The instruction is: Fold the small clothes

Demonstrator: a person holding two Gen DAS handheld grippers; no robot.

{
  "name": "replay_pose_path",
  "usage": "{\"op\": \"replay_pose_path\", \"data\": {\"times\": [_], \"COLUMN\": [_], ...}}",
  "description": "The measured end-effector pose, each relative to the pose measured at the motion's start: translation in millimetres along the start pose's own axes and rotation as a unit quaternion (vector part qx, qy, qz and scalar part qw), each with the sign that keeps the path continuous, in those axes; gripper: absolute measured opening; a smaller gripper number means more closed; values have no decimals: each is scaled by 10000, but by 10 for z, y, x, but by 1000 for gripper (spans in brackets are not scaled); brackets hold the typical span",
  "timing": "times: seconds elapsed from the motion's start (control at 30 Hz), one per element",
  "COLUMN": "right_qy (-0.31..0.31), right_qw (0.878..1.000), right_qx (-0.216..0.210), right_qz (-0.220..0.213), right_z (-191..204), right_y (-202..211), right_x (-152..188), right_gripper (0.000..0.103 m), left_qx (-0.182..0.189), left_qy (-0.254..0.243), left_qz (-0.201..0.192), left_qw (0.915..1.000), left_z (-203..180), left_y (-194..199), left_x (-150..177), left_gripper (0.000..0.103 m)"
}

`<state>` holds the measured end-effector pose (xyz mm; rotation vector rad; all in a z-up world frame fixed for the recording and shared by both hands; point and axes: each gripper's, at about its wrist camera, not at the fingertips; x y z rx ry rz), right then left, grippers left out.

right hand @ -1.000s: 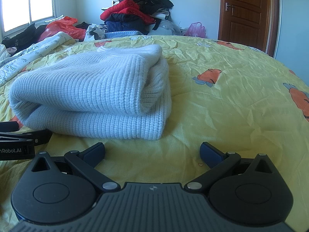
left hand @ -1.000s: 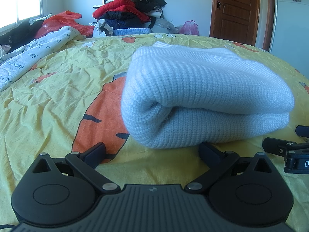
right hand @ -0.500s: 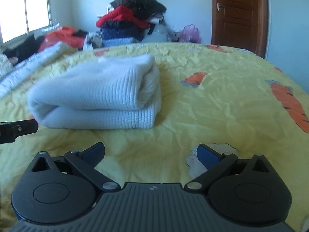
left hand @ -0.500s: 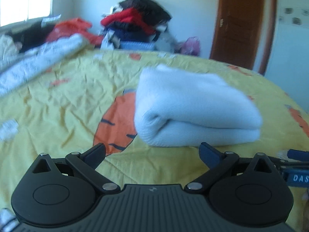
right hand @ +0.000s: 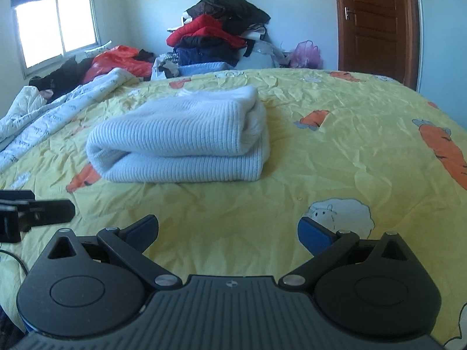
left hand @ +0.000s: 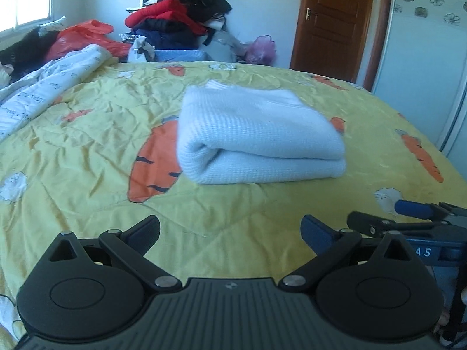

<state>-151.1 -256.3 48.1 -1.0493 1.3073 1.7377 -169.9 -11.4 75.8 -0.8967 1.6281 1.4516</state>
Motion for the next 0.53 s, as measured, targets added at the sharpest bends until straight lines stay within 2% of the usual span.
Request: {"op": "replay_pose_path", "data": {"times": [0.07,0.17,0.2,0.43,0.53], "right_qy": [-45,-183,-217,-242,-262], "right_qw": [10000,9998,9998,9997,9996], "right_qx": [10,-9,-18,-27,-3], "right_qz": [25,45,32,-67,-73], "right_z": [-14,-62,-67,-88,-120], "right_y": [-1,-20,-26,-193,-284], "right_x": [18,4,-7,-220,-327], "right_gripper": [103,103,103,103,103], "left_qx": [8,-404,-384,-567,-476], "left_qy": [43,-10,-79,-167,-87], "left_qz": [-3,-341,-380,-371,-263], "left_qw": [10000,9986,9985,9976,9985], "left_z": [19,-5,-15,-54,-16], "left_y": [20,126,130,85,59], "left_x": [-4,17,13,-78,-128], "left_gripper": [103,103,103,103,103]}}
Point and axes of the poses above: each gripper's, at about its wrist camera, not at the fingertips, and y roughly against the way its jaws point, z to its left, x to its underside, and after that the axes turned 13 degrees about -z, right-handed
